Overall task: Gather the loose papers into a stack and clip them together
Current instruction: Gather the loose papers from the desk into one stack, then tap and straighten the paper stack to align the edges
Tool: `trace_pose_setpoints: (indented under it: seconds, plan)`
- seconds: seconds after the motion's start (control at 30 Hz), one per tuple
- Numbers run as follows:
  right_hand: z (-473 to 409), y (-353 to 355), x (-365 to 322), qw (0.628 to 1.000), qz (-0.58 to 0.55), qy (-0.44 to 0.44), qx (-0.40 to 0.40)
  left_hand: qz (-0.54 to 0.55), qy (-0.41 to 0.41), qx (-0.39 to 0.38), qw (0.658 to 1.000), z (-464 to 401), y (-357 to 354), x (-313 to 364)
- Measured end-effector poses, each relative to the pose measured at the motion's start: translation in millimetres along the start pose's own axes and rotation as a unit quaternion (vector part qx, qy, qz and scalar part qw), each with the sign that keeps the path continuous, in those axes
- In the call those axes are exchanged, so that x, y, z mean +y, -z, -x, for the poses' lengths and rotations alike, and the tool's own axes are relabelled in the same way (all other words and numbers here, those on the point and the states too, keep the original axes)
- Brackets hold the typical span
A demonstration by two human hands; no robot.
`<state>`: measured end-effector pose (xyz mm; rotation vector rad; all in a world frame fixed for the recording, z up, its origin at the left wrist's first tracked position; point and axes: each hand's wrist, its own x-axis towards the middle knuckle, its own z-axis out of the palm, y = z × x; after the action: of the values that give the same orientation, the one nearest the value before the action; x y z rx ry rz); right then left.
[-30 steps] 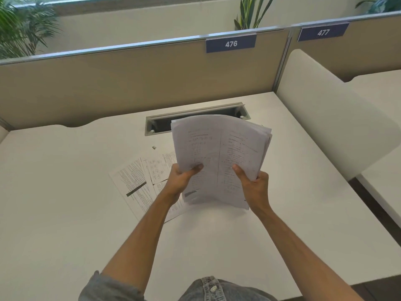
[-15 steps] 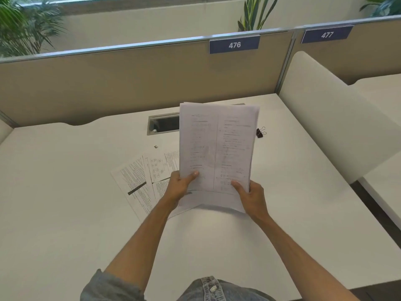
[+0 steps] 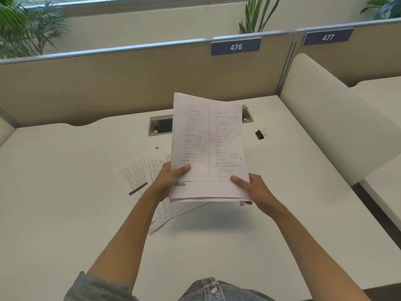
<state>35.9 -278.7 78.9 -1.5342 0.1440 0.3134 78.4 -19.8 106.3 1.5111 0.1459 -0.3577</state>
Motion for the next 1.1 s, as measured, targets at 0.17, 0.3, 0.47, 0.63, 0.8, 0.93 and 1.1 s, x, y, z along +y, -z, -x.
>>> trace_pose_setpoints:
  seconds: [0.17,0.3,0.47,0.63,0.8,0.93,1.1]
  plan:
    - [-2,4,-5,1.0,0.006,-0.012,0.016,0.001,0.009,-0.004,1.0,5,-1,-5]
    - [-11,8,-14,0.995,-0.072,-0.046,0.042,0.003,0.024,-0.038,0.999,12,-9,-13]
    - [-12,2,-12,0.995,-0.053,-0.028,0.085,0.037,0.048,0.033,0.998,11,-13,-21]
    - [-11,0,-4,0.993,-0.047,-0.017,0.109,-0.008,0.07,0.2,0.977,4,7,-33]
    - [-9,6,-2,0.99,-0.045,-0.008,0.136,-0.313,0.132,0.378,0.862,5,49,-63]
    - [-10,9,-2,0.987,-0.04,-0.007,0.156,-0.384,0.216,0.383,0.812,4,68,-79]
    - [-9,11,-3,0.986,-0.027,-0.006,0.161,-0.388,0.247,0.391,0.797,0,68,-86]
